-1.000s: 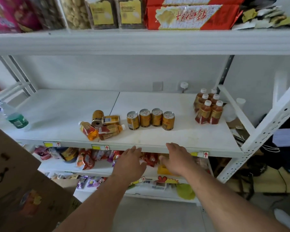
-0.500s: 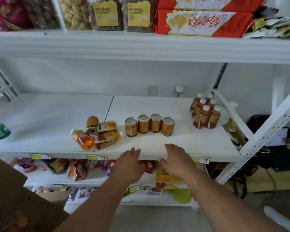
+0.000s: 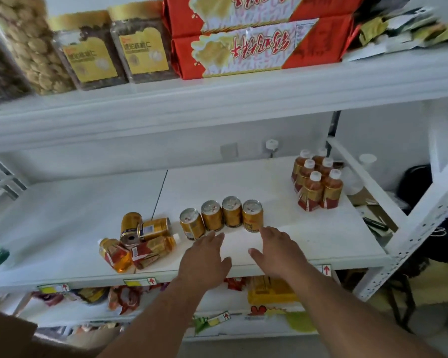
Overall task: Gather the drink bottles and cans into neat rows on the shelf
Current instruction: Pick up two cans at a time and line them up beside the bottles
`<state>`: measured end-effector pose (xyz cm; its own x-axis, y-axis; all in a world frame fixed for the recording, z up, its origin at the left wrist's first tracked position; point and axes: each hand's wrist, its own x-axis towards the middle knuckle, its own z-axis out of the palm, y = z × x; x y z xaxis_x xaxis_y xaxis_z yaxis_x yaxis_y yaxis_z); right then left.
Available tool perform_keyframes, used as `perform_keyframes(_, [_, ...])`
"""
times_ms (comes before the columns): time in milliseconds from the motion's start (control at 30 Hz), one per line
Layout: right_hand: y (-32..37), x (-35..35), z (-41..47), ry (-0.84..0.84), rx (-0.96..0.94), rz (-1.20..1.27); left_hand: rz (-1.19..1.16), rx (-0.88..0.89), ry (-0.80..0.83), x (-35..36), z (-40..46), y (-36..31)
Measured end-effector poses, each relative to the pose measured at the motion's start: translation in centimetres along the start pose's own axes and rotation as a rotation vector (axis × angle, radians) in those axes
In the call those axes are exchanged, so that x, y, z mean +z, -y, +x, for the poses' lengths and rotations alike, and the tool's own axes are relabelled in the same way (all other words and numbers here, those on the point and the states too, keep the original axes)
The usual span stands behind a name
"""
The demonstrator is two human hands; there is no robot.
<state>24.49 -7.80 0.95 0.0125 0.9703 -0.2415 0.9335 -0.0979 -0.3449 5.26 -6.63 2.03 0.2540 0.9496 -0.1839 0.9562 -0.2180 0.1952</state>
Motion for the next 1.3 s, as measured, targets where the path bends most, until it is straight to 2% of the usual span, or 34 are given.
perform_keyframes(333, [-1.5,-0.1,4.7,-0.046,0.082,0.123,-0.015,0.081,-0.08,-1.8,7.1,-0.3])
perform_keyframes(567, [-2.1,0.1,8.6,-0.112,0.147,0.239,-0.073,0.105,-0.05,-2.4,12.9,0.7])
perform_keyframes(867, [-2.8,1.9,12.4,-0.128,0.166,0.333,0.018,0.225,-0.091,-1.2,17.0,1.8])
perform_keyframes(1067, [-1.9,0.5,12.7,-0.096,0.131,0.403,0.04,0.193,0.023,-0.8,18.8,1.9])
perform_keyframes(1300, [-2.3,0.7,13.1,-0.082,0.076,0.47,-0.041,0.16,0.067,-0.9,19.7,2.0])
